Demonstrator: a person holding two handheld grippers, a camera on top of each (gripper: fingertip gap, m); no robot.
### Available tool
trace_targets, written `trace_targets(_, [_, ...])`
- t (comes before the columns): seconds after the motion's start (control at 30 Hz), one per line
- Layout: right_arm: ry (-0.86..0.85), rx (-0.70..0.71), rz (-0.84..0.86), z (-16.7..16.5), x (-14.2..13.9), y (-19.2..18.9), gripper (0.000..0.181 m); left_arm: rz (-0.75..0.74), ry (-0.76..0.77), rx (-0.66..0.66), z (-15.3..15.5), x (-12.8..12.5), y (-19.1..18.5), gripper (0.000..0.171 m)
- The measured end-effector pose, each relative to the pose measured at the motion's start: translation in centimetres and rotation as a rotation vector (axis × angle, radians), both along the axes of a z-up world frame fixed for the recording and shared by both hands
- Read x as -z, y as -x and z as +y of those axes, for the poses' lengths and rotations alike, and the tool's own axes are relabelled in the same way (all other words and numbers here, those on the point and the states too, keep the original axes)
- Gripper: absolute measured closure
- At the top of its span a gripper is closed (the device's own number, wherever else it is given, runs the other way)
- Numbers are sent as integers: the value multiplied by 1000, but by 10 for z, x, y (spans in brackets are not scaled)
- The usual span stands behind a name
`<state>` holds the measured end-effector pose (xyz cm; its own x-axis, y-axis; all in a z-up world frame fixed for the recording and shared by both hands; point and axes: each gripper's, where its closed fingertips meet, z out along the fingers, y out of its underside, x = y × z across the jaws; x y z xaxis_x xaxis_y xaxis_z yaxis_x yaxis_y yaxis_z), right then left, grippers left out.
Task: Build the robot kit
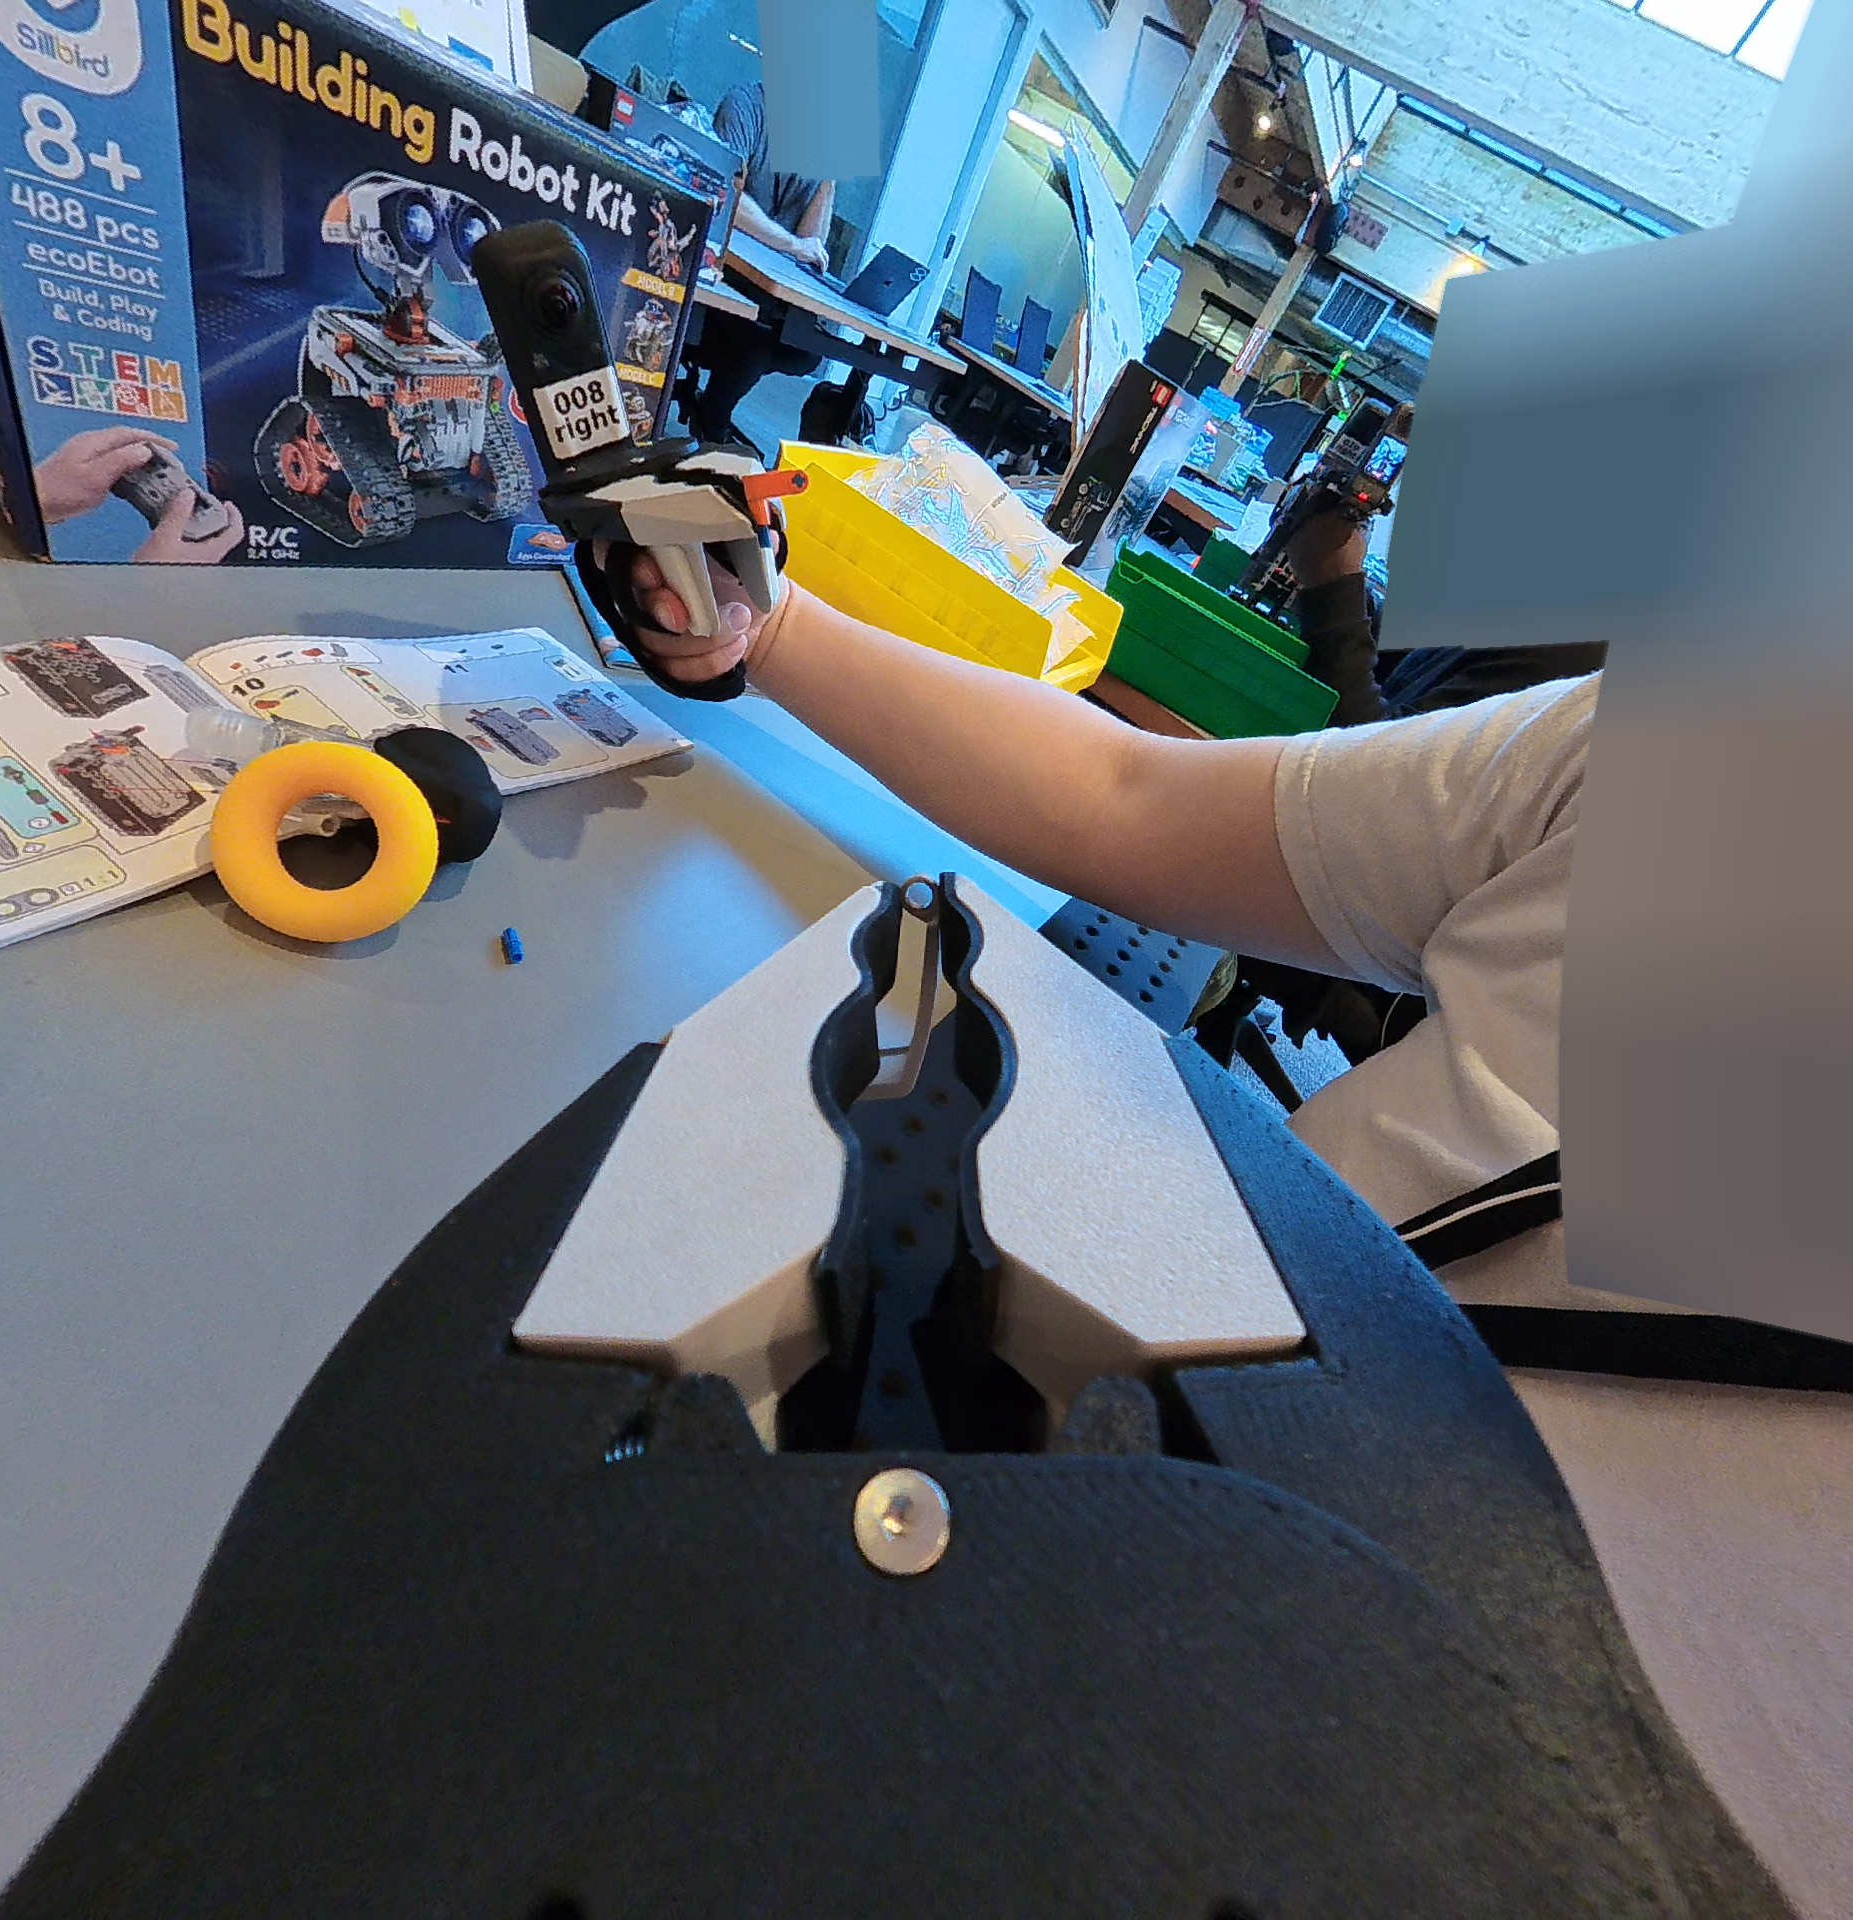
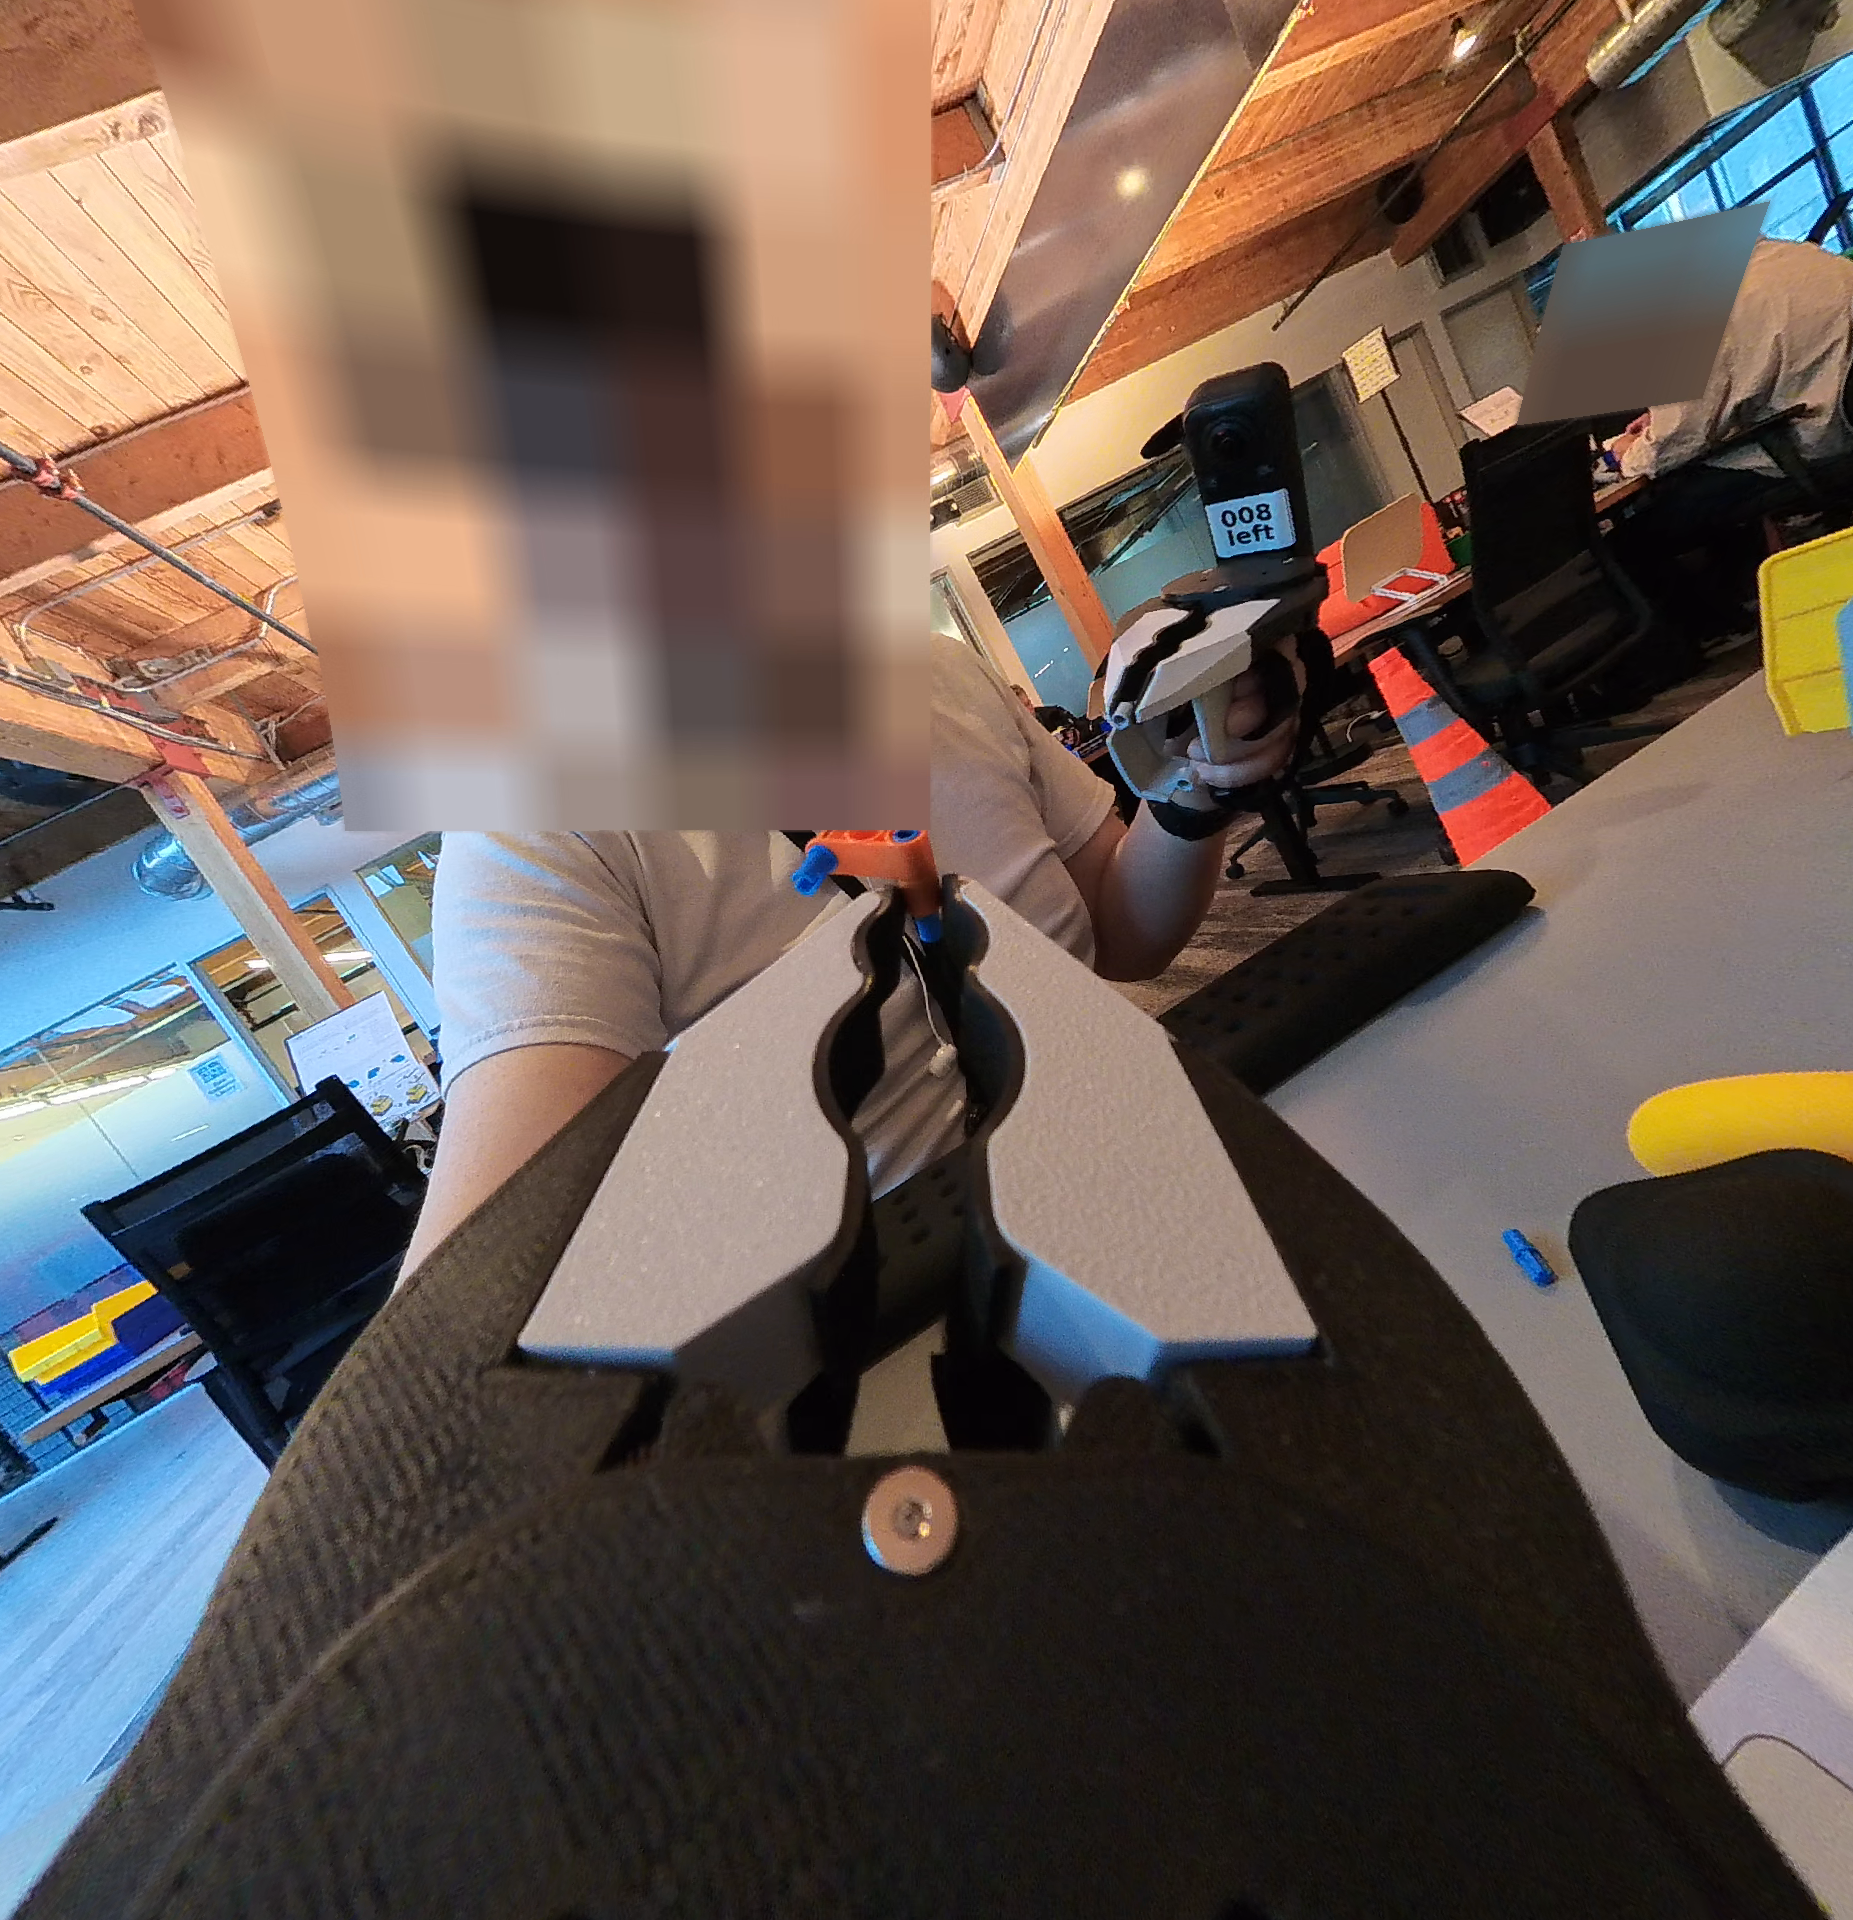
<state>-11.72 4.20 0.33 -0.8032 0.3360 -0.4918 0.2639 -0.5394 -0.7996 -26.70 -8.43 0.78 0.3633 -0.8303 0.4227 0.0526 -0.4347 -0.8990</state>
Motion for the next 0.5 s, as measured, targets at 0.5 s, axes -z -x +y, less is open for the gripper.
trace_targets(0.5, [-60, 35, -9, -19, 4, -4, 175, 287, 160, 50, 61, 55, -50, 166])
